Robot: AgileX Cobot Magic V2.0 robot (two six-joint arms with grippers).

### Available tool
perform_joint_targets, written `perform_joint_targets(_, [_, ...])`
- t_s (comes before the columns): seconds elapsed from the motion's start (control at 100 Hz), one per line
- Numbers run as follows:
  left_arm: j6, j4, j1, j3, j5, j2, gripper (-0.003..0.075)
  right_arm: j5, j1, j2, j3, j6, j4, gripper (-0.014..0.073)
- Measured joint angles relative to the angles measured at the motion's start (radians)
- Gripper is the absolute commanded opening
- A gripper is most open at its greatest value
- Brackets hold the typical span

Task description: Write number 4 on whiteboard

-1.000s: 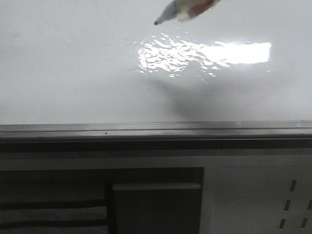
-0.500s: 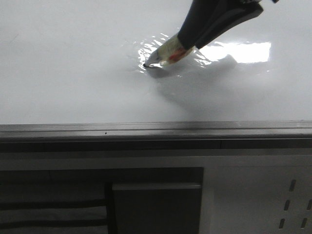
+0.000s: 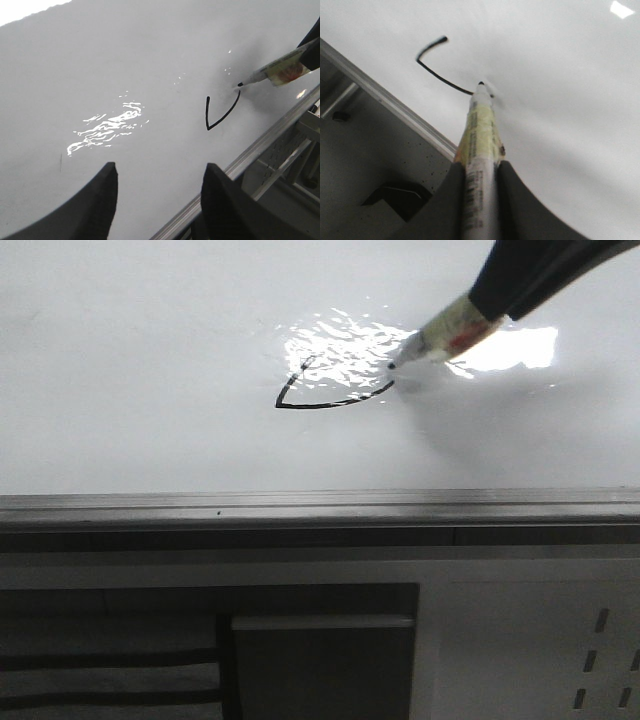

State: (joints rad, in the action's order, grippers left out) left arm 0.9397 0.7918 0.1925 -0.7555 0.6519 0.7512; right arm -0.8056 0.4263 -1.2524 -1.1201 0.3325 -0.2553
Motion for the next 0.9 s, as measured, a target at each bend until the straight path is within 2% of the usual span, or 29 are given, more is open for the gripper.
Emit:
perform_joint_targets(0.1, [0.0, 0.0, 0.0, 0.0, -0.001, 0.0, 0.0354, 0.063, 0.043, 0.007, 0.0, 0.007, -0.005, -0.0064])
perform_joint_targets(0.24, [0.0, 0.0, 0.0, 0.0, -0.002, 0.0, 0.0354, 0.097, 0.049, -0.045, -0.002, 0.01, 0.0, -0.0064])
perform_joint_targets(0.44, [0.005, 0.002, 0.0, 0.0, -0.008, 0.0, 0.0354, -0.09, 0.075, -0.124, -0.003, 0.041, -0.012, -0.0064])
perform_joint_targets(0.6, [0.078, 0.008, 0.007, -0.025, 0.05, 0.048, 0.0354, -0.04, 0.149, -0.005, -0.004, 0.121, 0.002, -0.0064])
perform_joint_targets(0.77, [0.222, 0.008, 0.11, -0.116, 0.189, 0.187, 0.0354, -0.037, 0.202, 0.114, -0.009, 0.312, 0.0, -0.0064])
perform_joint_targets(0.9, [0.295, 0.008, 0.225, -0.175, 0.199, 0.303, 0.0354, -0.041, 0.215, 0.15, -0.009, 0.438, 0.0, -0.0064])
